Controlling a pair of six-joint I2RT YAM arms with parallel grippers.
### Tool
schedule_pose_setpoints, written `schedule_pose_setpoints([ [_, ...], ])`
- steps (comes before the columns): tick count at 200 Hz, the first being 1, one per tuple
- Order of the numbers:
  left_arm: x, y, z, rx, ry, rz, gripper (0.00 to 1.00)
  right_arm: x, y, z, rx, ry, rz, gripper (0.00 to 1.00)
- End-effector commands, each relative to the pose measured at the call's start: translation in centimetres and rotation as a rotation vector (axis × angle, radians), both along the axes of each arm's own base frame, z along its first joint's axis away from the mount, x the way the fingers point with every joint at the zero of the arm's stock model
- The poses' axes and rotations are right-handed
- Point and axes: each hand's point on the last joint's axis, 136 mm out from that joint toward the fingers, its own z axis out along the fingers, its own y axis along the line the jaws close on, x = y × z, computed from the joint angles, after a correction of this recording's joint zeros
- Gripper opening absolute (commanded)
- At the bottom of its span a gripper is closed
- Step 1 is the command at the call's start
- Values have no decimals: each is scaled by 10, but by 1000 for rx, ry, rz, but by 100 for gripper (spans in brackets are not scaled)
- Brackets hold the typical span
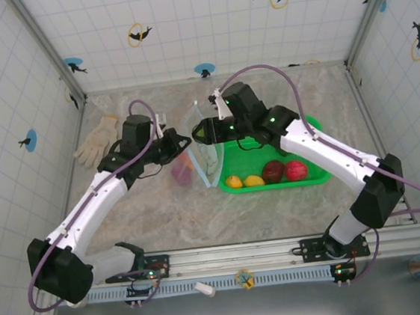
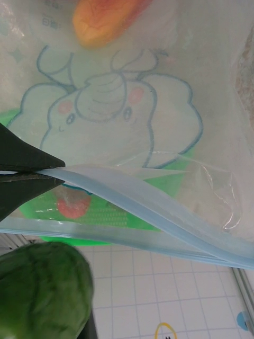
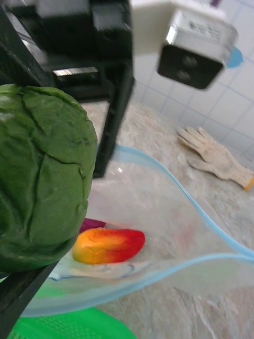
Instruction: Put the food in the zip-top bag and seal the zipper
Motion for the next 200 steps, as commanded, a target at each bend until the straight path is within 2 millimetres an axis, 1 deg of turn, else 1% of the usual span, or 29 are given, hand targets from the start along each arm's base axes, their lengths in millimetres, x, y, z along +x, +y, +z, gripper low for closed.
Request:
schedule_pose_setpoints([
  [1, 1, -5, 14, -16, -40, -24, 0, 27, 11, 6, 15, -22, -79, 68],
  [13, 0, -5, 18, -19, -47, -24, 0, 33, 17, 1, -4, -23, -96, 69],
  [36, 0, -5, 27, -28, -59, -30, 0, 47, 19, -7, -28, -29, -156, 69],
  [60, 0, -6, 37, -36, -80, -35, 0, 58, 11, -19, -81, -18, -229, 69],
  [67, 0, -5, 38, -33, -83, -32, 0, 58, 12, -22, -89, -13, -233, 69],
  [80, 0, -5, 38, -32, -82, -29, 0, 56, 15, -25, -82, 0, -220, 74],
  [97, -1, -5, 36, -33, -74, -29, 0, 51, 21, -22, -58, -5, -188, 86],
  [110, -1, -4, 34, -31, -71, -27, 0, 48, 23, -20, -45, -13, -173, 90],
  [129, -1, -4, 33, -29, -69, -26, 0, 45, 24, -18, -27, -17, -163, 90],
  [187, -1, -4, 25, -21, -58, -25, 0, 40, 19, -14, -5, -21, -145, 86],
  [200, -1, -3, 24, -16, -55, -23, 0, 40, 18, -9, 2, -27, -142, 85],
])
